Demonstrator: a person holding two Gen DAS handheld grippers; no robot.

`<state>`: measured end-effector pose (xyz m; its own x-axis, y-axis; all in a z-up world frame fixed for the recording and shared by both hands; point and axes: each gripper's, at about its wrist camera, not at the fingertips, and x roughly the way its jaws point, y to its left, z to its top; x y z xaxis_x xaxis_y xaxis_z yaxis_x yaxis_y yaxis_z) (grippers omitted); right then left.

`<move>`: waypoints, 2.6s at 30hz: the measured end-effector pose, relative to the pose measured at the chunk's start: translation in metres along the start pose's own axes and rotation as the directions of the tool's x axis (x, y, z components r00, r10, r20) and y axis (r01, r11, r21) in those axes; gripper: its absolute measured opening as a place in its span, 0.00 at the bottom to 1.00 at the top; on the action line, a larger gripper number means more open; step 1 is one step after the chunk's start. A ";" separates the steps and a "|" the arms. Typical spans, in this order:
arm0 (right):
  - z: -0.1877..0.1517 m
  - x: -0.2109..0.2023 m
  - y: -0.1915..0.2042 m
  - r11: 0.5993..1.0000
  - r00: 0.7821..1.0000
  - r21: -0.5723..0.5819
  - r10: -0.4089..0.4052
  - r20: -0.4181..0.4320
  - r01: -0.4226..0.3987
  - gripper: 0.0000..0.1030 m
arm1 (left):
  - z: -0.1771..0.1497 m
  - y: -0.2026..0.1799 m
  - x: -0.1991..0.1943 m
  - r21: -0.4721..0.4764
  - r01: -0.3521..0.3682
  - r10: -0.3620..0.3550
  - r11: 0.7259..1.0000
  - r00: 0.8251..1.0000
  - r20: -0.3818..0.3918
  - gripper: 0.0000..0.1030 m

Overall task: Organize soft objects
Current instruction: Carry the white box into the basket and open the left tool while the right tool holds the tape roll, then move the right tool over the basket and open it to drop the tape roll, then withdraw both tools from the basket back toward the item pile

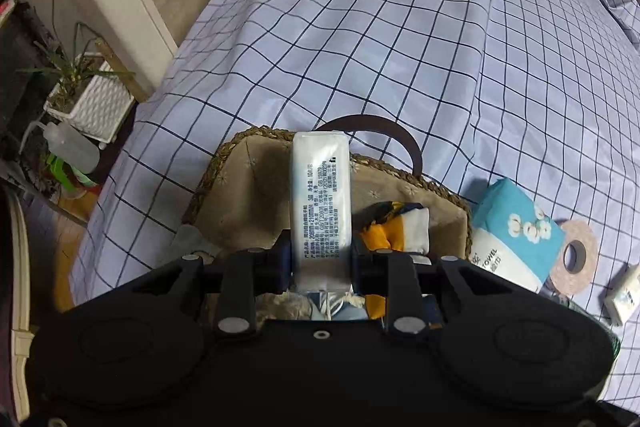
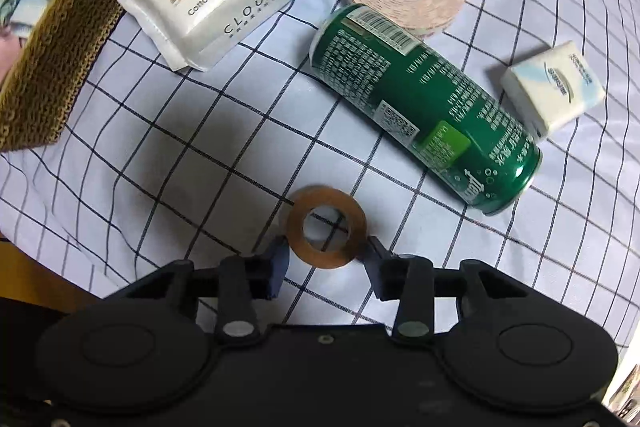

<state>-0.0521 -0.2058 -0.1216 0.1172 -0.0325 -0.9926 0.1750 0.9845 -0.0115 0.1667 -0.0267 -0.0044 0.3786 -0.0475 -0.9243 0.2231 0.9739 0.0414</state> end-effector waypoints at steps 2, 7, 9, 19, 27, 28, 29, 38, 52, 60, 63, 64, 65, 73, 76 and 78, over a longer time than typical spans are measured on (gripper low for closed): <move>-0.001 -0.002 0.002 1.000 1.000 -0.013 0.004 0.010 -0.003 0.39 | 0.004 0.001 0.006 -0.010 0.010 -0.010 1.000 1.000 -0.017 0.27; 0.003 -0.008 0.002 0.999 0.999 0.005 0.031 0.018 -0.031 0.38 | 0.009 0.001 0.014 -0.018 -0.004 0.004 1.000 0.999 -0.032 0.47; 0.006 -0.013 0.002 0.999 0.998 0.003 0.047 0.028 -0.047 0.38 | 0.010 -0.001 0.013 -0.001 -0.027 0.027 1.000 1.000 -0.012 0.52; 0.019 -0.080 0.031 0.983 0.971 -0.019 0.182 0.155 -0.181 0.39 | -0.004 -0.006 -0.006 0.047 -0.058 0.057 0.997 0.998 0.026 0.55; 0.039 -0.128 0.068 0.943 0.907 -0.060 0.330 0.263 -0.326 0.39 | -0.013 0.006 -0.030 0.071 -0.106 0.099 0.992 0.991 0.092 0.61; 0.042 -0.132 0.076 0.938 0.899 -0.067 0.344 0.270 -0.339 0.39 | -0.014 0.009 -0.032 0.070 -0.111 0.104 0.991 0.990 0.098 0.62; 0.045 -0.134 0.082 0.932 0.891 -0.076 0.362 0.274 -0.355 0.39 | -0.013 0.011 -0.034 0.067 -0.112 0.105 0.991 0.989 0.101 0.62; 0.066 -0.138 0.118 0.907 0.857 -0.087 0.419 0.299 -0.413 0.64 | -0.019 0.031 -0.037 0.040 -0.126 0.121 0.991 0.987 0.104 0.71; 0.057 -0.106 0.048 0.948 0.938 0.093 0.281 0.203 -0.304 0.78 | -0.046 0.001 -0.057 0.076 -0.050 0.039 0.996 0.989 0.142 0.88; 0.034 -0.095 0.017 0.980 0.975 0.097 0.154 0.159 -0.171 0.96 | -0.067 -0.050 -0.063 0.124 0.015 -0.036 0.992 0.985 0.171 0.95; 0.026 -0.092 0.004 0.982 0.978 0.102 0.143 0.150 -0.159 0.97 | -0.071 -0.069 -0.061 0.135 0.038 -0.059 0.990 0.986 0.158 0.95; 0.022 -0.091 -0.002 0.983 0.980 0.107 0.134 0.149 -0.151 0.98 | -0.072 -0.075 -0.060 0.138 0.052 -0.073 0.989 0.986 0.150 0.95; 0.019 -0.089 -0.007 0.984 0.981 0.113 0.124 0.148 -0.141 0.99 | -0.073 -0.081 -0.059 0.143 0.067 -0.088 0.987 0.986 0.143 0.95; 0.006 -0.075 -0.044 0.980 0.991 0.189 0.046 0.125 -0.069 0.99 | -0.072 -0.127 -0.042 0.163 0.105 -0.122 0.981 0.988 0.099 0.95; 0.005 -0.069 -0.061 0.968 0.992 0.232 0.070 0.107 -0.093 0.99 | -0.069 -0.140 -0.031 0.161 0.097 -0.109 0.982 0.992 0.068 0.95; 0.006 -0.064 -0.067 0.961 0.992 0.253 0.086 0.094 -0.107 0.99 | -0.070 -0.147 -0.025 0.173 0.094 -0.105 0.980 0.993 0.054 0.95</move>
<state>-0.0657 -0.2709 -0.0561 0.2231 0.0361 -0.9741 0.4034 0.9063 0.1260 0.0620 -0.1535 -0.0139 0.4008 -0.1610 -0.9019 0.4094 0.9121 0.0191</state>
